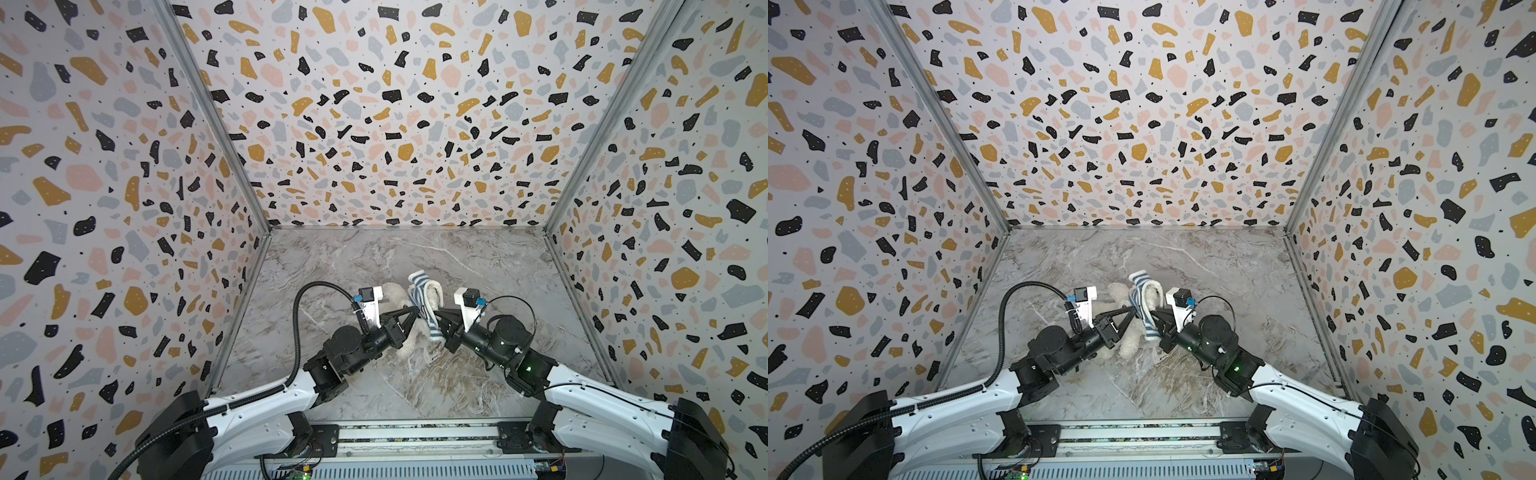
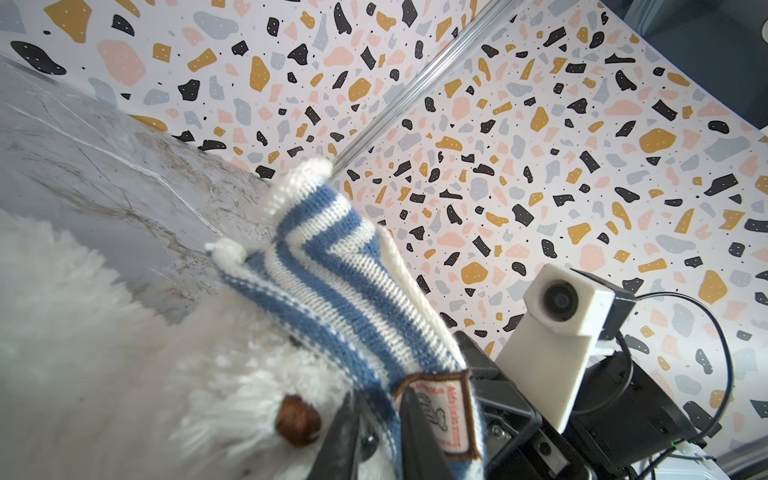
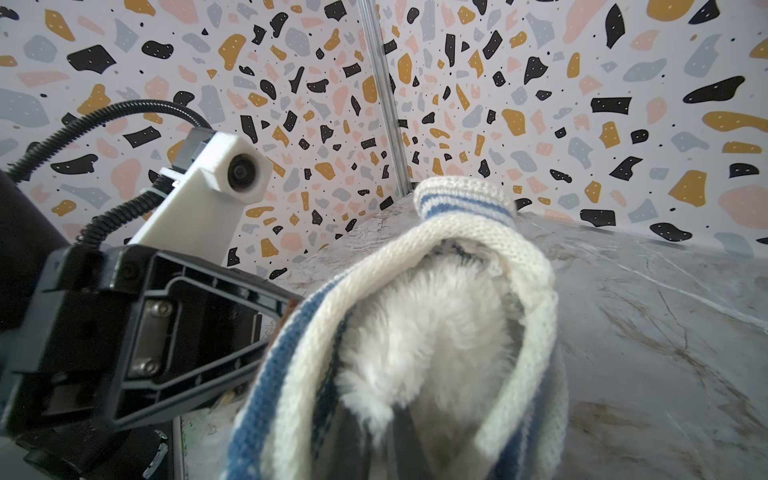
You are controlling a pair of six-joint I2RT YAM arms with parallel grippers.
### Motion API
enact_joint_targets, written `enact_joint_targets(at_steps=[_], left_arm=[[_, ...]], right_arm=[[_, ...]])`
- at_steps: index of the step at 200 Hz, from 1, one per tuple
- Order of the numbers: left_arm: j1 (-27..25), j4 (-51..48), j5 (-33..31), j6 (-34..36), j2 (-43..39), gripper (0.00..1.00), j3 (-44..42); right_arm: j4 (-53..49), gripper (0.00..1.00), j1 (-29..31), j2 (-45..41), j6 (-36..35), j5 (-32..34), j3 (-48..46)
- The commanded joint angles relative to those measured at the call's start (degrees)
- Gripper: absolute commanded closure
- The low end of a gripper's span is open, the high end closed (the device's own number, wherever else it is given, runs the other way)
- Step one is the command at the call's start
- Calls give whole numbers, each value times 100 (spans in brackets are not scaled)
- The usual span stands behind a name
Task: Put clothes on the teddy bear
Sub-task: 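Hold the sweater on the bear with the right gripper while the left grips the head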
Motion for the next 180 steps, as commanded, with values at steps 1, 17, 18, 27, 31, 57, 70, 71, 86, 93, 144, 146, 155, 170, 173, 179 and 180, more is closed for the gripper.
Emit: enact_joint_targets(at_steps=[1, 17, 18, 27, 31, 57, 70, 71, 86, 93, 144, 146, 155, 170, 173, 179, 180], left_arm=[[-34, 307, -125, -135, 89, 75, 80], [-49, 289, -144, -153, 165, 72, 138], [-47, 295, -147, -152, 168, 72, 143], [-53, 297, -142, -145, 221, 72, 180], [-66, 306, -134, -143, 238, 72, 191], [-92, 498, -63, -177, 393, 78, 209], [-97, 605, -22, -200, 416, 83, 182], [-97, 602, -20, -198, 417, 83, 178], [-113, 571, -21, -146, 399, 90, 161], [-108, 520, -18, -107, 391, 94, 163], [-115, -9, -66, 103, 208, 100, 96], [-119, -29, -67, 103, 198, 100, 89], [-119, -140, -20, 279, 177, 100, 86], [-121, -378, 93, 433, 188, 100, 129], [-118, -426, 123, 463, 188, 100, 138], [-117, -512, 175, 528, 206, 100, 154], [-120, -523, 189, 535, 210, 100, 160]], right_arm=[[704, 100, 133, -170, -128, 72, 66], [743, 100, 209, -177, -219, 170, 44], [743, 100, 210, -177, -221, 179, 42], [773, 100, 267, -178, -263, 230, 20], [809, 100, 284, -187, -283, 252, 4], [876, 100, 324, -117, -284, 335, -55], [852, 100, 349, -106, -317, 378, -49], [846, 100, 354, -106, -314, 384, -49], [765, 100, 419, -148, -363, 502, -40], [749, 100, 454, -174, -380, 575, -55], [577, 100, 474, -308, -414, 887, -66], [566, 100, 474, -313, -415, 903, -66], [527, 100, 474, -324, -416, 968, -66], [498, 100, 470, -344, -429, 1056, -75], [491, 100, 474, -344, -418, 1068, -80], [497, 100, 472, -349, -418, 1081, -79], [493, 100, 469, -346, -417, 1082, -81]])
